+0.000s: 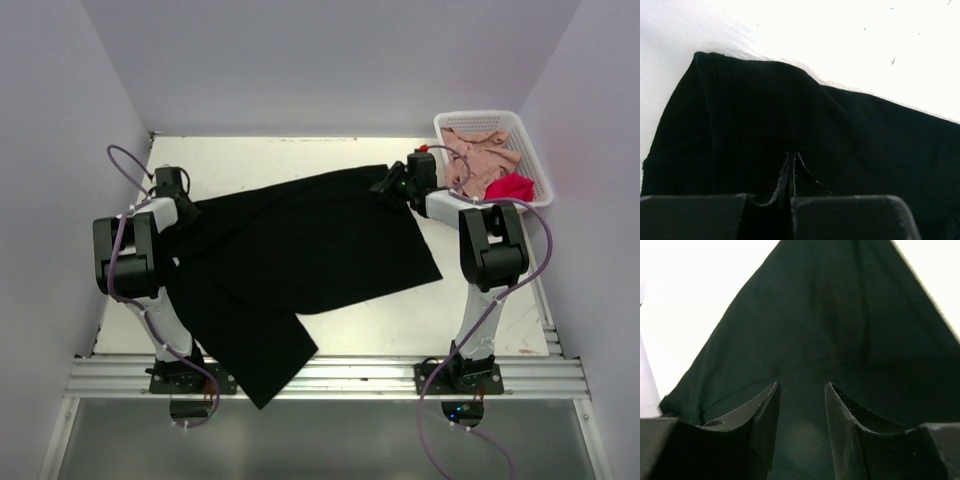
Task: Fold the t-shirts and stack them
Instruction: Fold the flattened tshirt in 1/3 of the way
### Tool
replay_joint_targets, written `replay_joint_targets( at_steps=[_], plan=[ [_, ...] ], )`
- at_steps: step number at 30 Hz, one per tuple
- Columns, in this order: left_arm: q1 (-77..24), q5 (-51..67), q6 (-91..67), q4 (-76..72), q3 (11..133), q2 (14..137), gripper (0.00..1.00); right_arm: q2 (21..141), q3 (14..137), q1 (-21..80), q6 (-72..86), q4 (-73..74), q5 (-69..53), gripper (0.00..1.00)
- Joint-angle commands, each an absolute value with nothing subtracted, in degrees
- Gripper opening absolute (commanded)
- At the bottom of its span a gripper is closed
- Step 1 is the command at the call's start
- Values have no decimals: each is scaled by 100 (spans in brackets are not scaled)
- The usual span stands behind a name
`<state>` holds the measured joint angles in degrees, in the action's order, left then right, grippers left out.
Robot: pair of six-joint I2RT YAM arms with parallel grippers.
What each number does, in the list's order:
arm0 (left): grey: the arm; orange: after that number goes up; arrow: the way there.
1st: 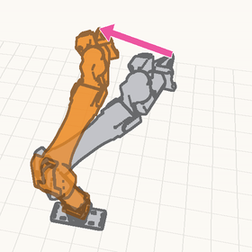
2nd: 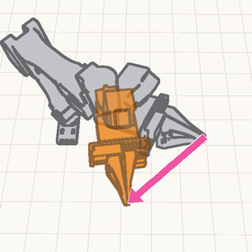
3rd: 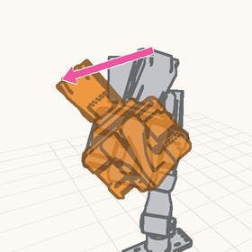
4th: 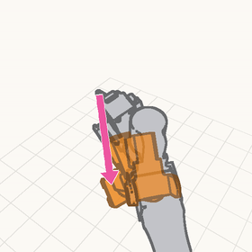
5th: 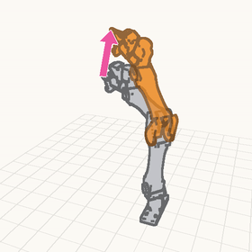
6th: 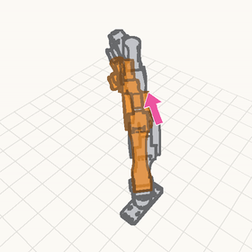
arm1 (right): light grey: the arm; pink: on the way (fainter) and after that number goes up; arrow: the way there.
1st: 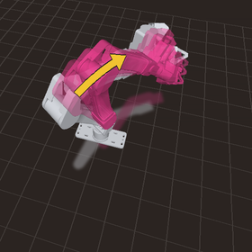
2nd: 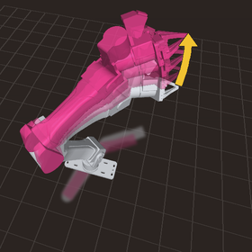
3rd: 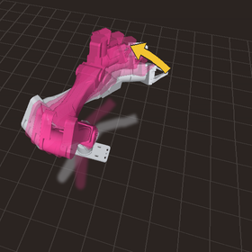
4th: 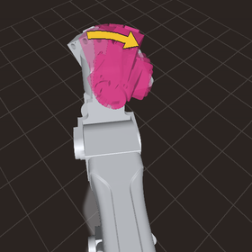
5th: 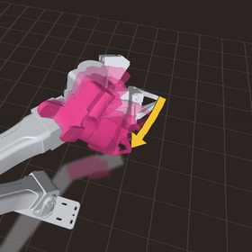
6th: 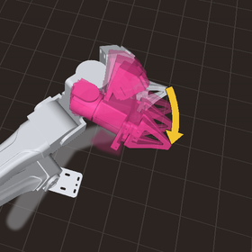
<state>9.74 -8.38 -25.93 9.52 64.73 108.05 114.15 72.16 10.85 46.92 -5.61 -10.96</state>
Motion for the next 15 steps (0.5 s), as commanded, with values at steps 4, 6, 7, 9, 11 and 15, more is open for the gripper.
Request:
replay_joint_targets(
  at_steps=[4,6,7,9,11,15],
  plan=[
    [940,-624,-2602,1072,6302,10872,0,11135,7471,1072,4517,-229,-413,45],
    [932,-624,-2602,1081,6302,10881,0,11171,7497,1072,4544,-158,-334,45],
    [932,-641,-2602,1081,6302,10872,0,11180,7514,1064,4553,-176,-282,45],
    [932,-642,-2602,1090,6310,10872,0,11223,7550,1063,4562,-132,-220,44],
    [932,-642,-2602,1090,6302,10872,0,11276,7602,1063,4553,-97,-106,44],
    [923,-642,-2602,1090,6302,10881,0,11399,7760,1046,4553,-18,-35,44]
  ],
)
